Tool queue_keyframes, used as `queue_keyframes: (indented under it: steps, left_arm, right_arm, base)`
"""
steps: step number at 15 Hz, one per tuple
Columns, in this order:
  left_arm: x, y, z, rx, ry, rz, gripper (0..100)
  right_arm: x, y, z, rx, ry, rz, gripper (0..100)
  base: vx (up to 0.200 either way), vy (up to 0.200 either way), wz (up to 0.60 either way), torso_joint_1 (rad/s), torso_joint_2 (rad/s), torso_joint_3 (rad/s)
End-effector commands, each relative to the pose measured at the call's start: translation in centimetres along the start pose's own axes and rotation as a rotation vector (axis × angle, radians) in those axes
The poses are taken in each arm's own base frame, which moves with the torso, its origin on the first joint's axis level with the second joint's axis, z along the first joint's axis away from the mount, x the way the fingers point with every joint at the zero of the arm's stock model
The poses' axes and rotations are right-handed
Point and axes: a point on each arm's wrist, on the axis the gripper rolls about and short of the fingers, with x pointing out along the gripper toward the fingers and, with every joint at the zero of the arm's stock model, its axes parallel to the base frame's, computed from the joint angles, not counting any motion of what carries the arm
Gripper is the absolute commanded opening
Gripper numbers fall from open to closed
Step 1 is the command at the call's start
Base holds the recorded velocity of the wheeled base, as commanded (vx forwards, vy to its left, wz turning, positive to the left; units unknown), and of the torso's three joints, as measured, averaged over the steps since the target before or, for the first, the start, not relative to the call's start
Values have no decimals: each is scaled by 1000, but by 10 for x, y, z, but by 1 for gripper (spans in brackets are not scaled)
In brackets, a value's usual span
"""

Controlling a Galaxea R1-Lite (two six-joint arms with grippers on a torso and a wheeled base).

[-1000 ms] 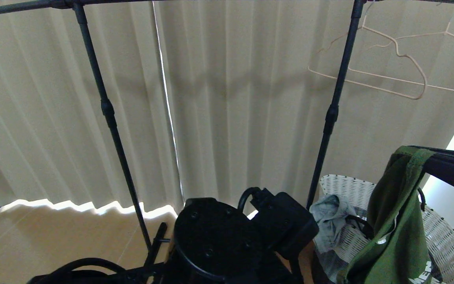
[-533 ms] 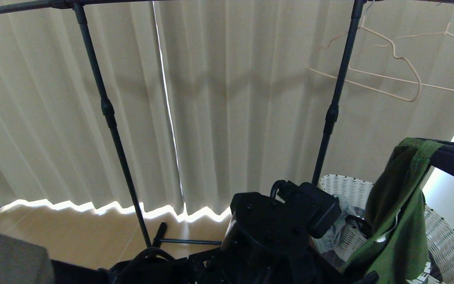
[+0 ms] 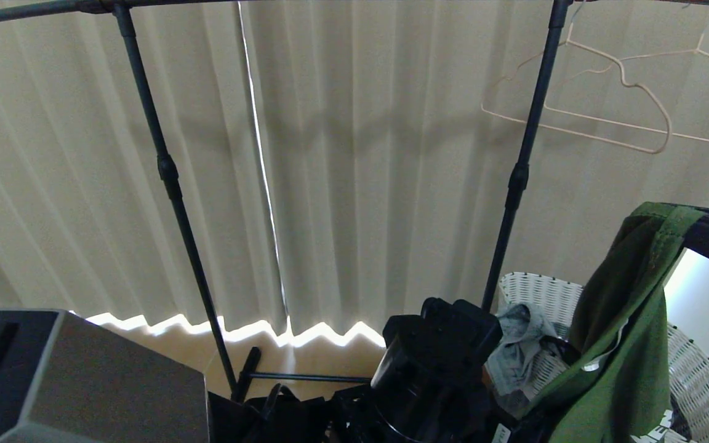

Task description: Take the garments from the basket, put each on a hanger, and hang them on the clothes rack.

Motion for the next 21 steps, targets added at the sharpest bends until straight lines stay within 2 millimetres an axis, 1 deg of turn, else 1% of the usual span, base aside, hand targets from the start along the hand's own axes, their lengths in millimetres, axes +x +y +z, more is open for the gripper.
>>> queue_keyframes:
  steps: [1, 3, 5, 7, 8, 9, 10, 11, 13, 14, 15, 16, 18, 19, 20, 21]
  left_arm:
    - [-2, 2, -9, 4, 31, 9, 0]
    - [-6, 3, -16, 13, 55, 10, 0]
    - [-22, 0, -11, 41, 36, 20, 0]
    - [-51, -3, -1, 68, -15, 77, 0]
    - [-67, -3, 7, 72, -50, 76, 0]
    - [-90, -2, 22, 70, -114, 70, 0]
    - [-113, 2, 39, 78, -183, 77, 0]
    - [-134, 12, 54, 107, -232, 114, 0]
    - [-167, 30, 74, 152, -271, 193, 0]
    - [-176, 33, 81, 149, -284, 210, 0]
    - [-190, 38, 94, 141, -307, 236, 0]
    - [-203, 45, 112, 132, -335, 280, 0]
    - [-211, 63, 130, 126, -353, 364, 0]
    - [-212, 75, 135, 161, -346, 423, 0]
    - [-212, 80, 137, 196, -341, 452, 0]
    - [-215, 82, 144, 237, -353, 468, 0]
  right_arm:
    - [0, 0, 1, 0, -3, 1, 0]
    - [2, 0, 0, 1, 5, 1, 0]
    - [4, -1, -2, 2, 13, 1, 0]
    - [4, -1, -3, 3, 17, -2, 0]
    - [4, -1, -4, 4, 23, -2, 0]
    - [4, -1, -5, 4, 25, -4, 0]
    - [4, -1, -4, 4, 23, -5, 0]
    - [4, -1, -1, 3, 14, -7, 0]
    - [5, -2, 4, 0, -1, -15, 0]
    - [5, -3, 6, -1, -7, -21, 0]
    - [8, -6, 10, -1, -12, -39, 0]
    - [14, -11, 12, -1, -8, -61, 0]
    - [23, -18, 11, -6, -2, -93, 0]
    - [29, -22, 11, -10, -15, -113, 0]
    - [31, -26, 11, -12, -21, -136, 0]
    - [33, -33, 10, -10, -21, -168, 0]
  base:
    - [0, 0, 0, 0, 0, 0]
    - [0, 0, 0, 0, 0, 0]
    - [0, 0, 0, 0, 0, 0]
    - [0, 0, 0, 0, 0, 0]
    - [0, 0, 0, 0, 0, 0]
    - [0, 0, 0, 0, 0, 0]
    - [0, 0, 0, 0, 0, 0]
    - [0, 0, 0, 0, 0, 0]
    - [0, 0, 0, 0, 0, 0]
    - [0, 0, 0, 0, 0, 0]
    - [0, 0, 0, 0, 0, 0]
    - [0, 0, 0, 0, 0, 0]
    - [0, 0, 0, 0, 0, 0]
    - [0, 0, 0, 0, 0, 0]
    - [0, 0, 0, 0, 0, 0]
    - [0, 0, 0, 0, 0, 0]
